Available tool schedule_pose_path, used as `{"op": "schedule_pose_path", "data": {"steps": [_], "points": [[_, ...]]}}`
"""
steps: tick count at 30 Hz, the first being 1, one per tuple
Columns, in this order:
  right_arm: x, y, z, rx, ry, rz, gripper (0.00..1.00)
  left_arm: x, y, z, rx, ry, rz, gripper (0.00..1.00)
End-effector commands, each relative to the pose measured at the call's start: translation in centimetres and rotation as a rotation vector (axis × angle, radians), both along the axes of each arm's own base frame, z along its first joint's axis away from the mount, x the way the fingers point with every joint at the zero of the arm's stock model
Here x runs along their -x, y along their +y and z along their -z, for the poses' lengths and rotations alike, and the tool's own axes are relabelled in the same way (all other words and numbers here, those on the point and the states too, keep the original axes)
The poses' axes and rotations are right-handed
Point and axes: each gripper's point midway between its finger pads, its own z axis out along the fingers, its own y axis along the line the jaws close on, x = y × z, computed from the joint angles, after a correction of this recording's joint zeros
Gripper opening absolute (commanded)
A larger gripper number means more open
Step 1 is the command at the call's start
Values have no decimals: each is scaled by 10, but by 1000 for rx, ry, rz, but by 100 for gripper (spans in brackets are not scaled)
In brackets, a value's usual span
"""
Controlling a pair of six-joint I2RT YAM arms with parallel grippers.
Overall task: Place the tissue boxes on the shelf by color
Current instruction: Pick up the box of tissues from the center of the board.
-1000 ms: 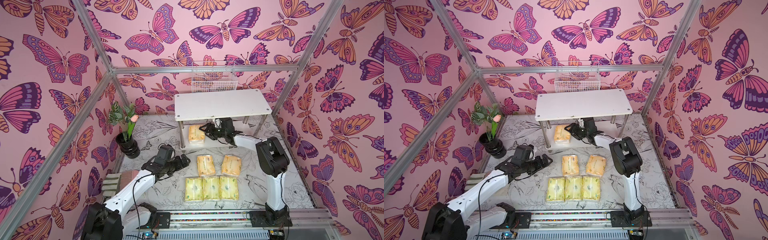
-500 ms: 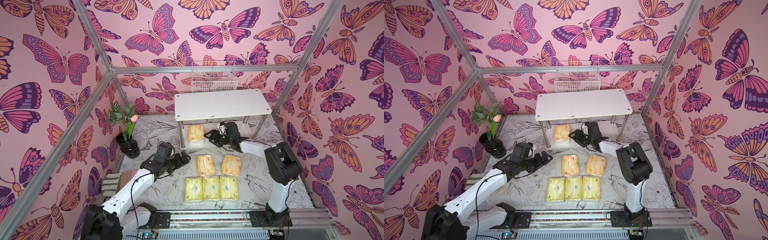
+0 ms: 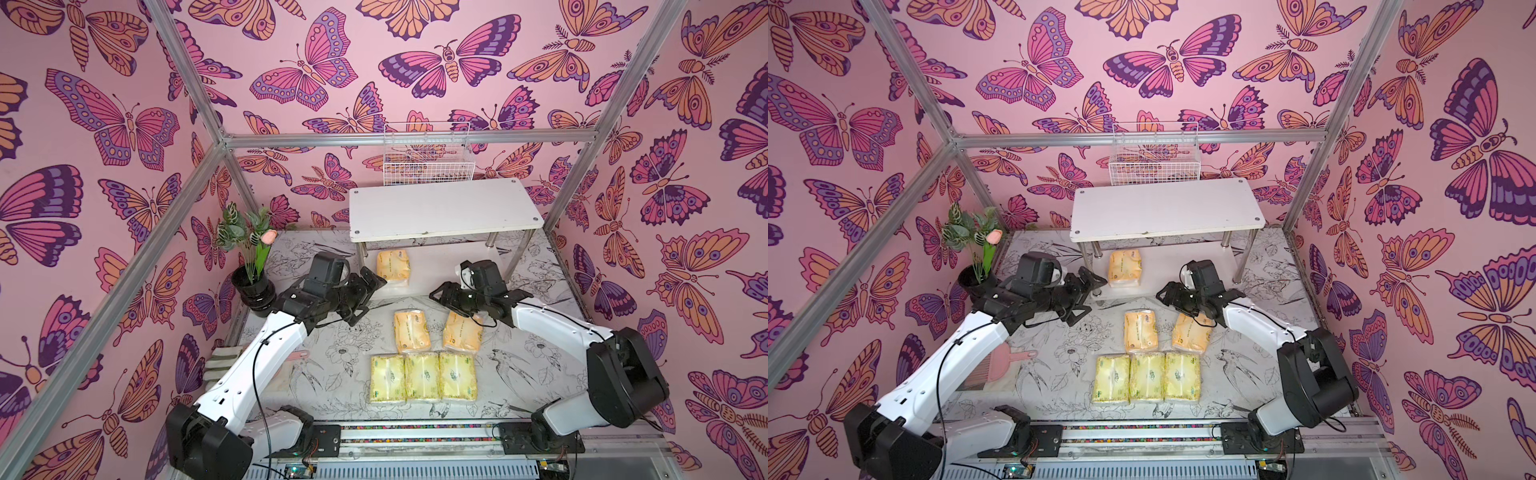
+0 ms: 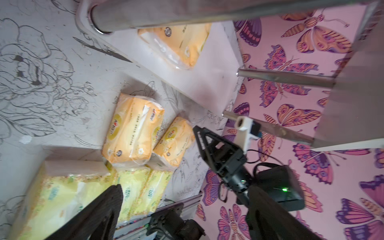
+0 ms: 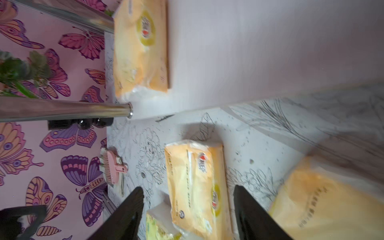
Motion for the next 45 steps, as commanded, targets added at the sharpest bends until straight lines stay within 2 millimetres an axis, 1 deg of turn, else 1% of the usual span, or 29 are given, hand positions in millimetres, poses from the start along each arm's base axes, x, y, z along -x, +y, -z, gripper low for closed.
{"op": "schedule_pose_path", "data": {"steps": [1, 4, 7, 9, 10, 12, 15, 17, 19, 22, 25, 30, 34, 37, 40, 43, 45], "points": [[13, -10, 6, 82, 30, 11, 71, 6, -2, -22, 84, 52, -57, 100], [18, -9, 7, 95, 49, 15, 71, 7, -5, -36, 128, 58, -60, 99], [20, -10, 8, 111, 65, 20, 71, 7, -6, -57, 158, 21, -56, 100], [21, -9, 9, 117, 75, 24, 71, 6, -5, -74, 162, -31, -56, 99], [20, -9, 9, 118, 77, 27, 71, 4, -3, -77, 156, -47, -59, 100], [20, -7, 11, 123, 83, 26, 71, 3, 0, -74, 178, -21, -76, 100], [22, -3, 13, 131, 86, 22, 71, 0, 0, -83, 191, -54, -69, 99], [23, 0, 14, 127, 89, 21, 71, -1, 1, -86, 193, -60, -69, 99], [25, 2, 12, 125, 84, 16, 71, -1, 3, -84, 176, -76, -64, 100], [28, 3, 6, 124, 63, 6, 71, -2, 7, -70, 136, -80, -64, 99], [29, 1, 1, 118, 41, 6, 71, 2, 13, -46, 49, -112, -32, 100], [36, -1, -6, 117, -4, -9, 71, 17, 29, 8, -106, -149, 19, 100], [45, -4, -8, 149, -26, -38, 71, 30, 31, 44, -184, -155, 98, 100], [52, -6, -6, 170, -41, -54, 71, 36, 26, 64, -224, -171, 164, 100], [59, -4, 1, 177, -28, -80, 71, 38, 14, 84, -237, -177, 238, 100], [66, 2, 12, 205, -22, -124, 71, 36, 0, 102, -241, -180, 280, 100], [69, 6, 22, 216, -20, -141, 71, 30, -10, 112, -219, -201, 297, 99]]}}
